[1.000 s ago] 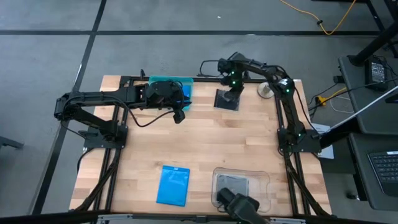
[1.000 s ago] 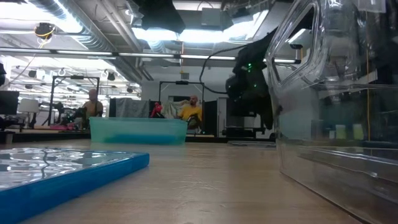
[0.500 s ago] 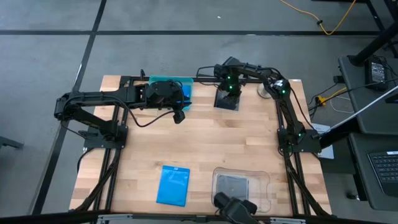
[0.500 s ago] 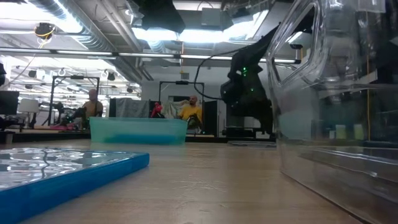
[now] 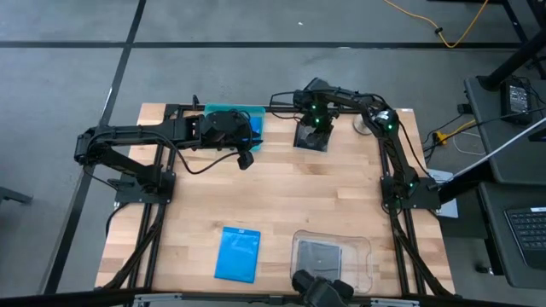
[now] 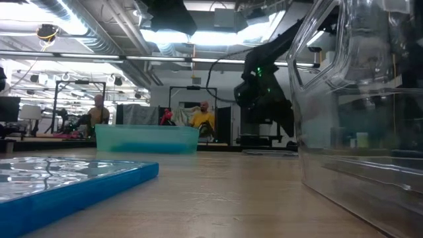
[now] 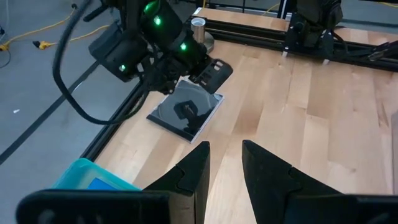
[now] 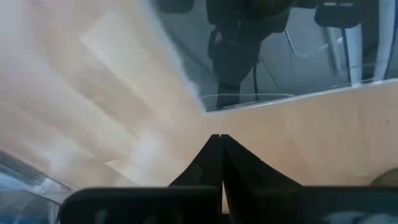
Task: Pick & place jewel cases by type
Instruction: Put the black CD case into the transparent bin
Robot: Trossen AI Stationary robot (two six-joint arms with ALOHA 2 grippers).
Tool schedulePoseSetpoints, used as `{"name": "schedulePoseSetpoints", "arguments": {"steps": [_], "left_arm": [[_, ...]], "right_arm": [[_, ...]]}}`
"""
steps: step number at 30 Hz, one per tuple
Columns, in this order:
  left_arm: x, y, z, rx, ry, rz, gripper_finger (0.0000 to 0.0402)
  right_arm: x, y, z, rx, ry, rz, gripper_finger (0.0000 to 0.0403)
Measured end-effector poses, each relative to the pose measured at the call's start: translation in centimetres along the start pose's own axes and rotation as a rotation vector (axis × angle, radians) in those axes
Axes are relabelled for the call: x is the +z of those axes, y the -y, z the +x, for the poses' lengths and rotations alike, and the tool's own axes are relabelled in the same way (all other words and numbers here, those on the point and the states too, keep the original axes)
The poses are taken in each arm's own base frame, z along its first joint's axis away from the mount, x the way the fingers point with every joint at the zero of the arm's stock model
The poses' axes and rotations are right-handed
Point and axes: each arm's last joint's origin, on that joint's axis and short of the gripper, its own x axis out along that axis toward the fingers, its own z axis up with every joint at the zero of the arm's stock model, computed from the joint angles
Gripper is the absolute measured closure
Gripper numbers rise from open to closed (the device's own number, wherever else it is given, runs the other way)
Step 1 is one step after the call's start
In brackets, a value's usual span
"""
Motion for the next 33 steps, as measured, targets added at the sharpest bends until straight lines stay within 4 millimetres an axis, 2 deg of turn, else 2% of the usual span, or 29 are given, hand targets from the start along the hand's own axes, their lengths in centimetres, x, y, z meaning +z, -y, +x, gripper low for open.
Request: {"name": "schedulePoseSetpoints", "arguments": {"steps": [4, 7, 11, 15, 20, 24, 28, 33], "left_arm": [[0.0, -0.3, 0.0, 0.009, 0.000, 0.010, 0.0315], [0.1, -1.1, 0.3, 0.036, -0.002, -0.008, 0.0318], [0.3, -2.9, 2.2, 0.054, 0.002, -0.057, 0.0329], [0.6, -4.6, 5.2, -0.067, 0.050, -0.103, 0.0341], [0.2, -7.2, 10.7, -0.210, 0.032, -0.121, 0.0356], [-0.8, -9.7, 15.9, -0.297, -0.046, -0.125, 0.0373], [-1.3, -11.7, 20.2, -0.391, -0.075, -0.133, 0.0395], [-2.3, -13.0, 23.8, -0.506, -0.163, -0.160, 0.0399]], "right_arm": [[-1.5, -1.6, -2.2, -0.004, 0.087, -0.038, 0.0399], [-3.8, -3.0, -5.4, -0.028, 0.268, -0.045, 0.0399], [-8.4, -4.7, -9.4, -0.034, 0.607, -0.022, 0.0399], [-14.3, -6.5, -11.2, -0.056, 0.906, -0.054, 0.0399], [-21.0, -7.7, -10.5, -0.041, 1.172, -0.089, 0.0399], [-24.8, -8.0, -9.1, 0.025, 1.314, -0.054, 0.0399], [-27.1, -8.1, -7.7, 0.065, 1.396, -0.058, 0.0399], [-28.1, -8.1, -6.6, 0.099, 1.408, -0.038, 0.0399]]}}
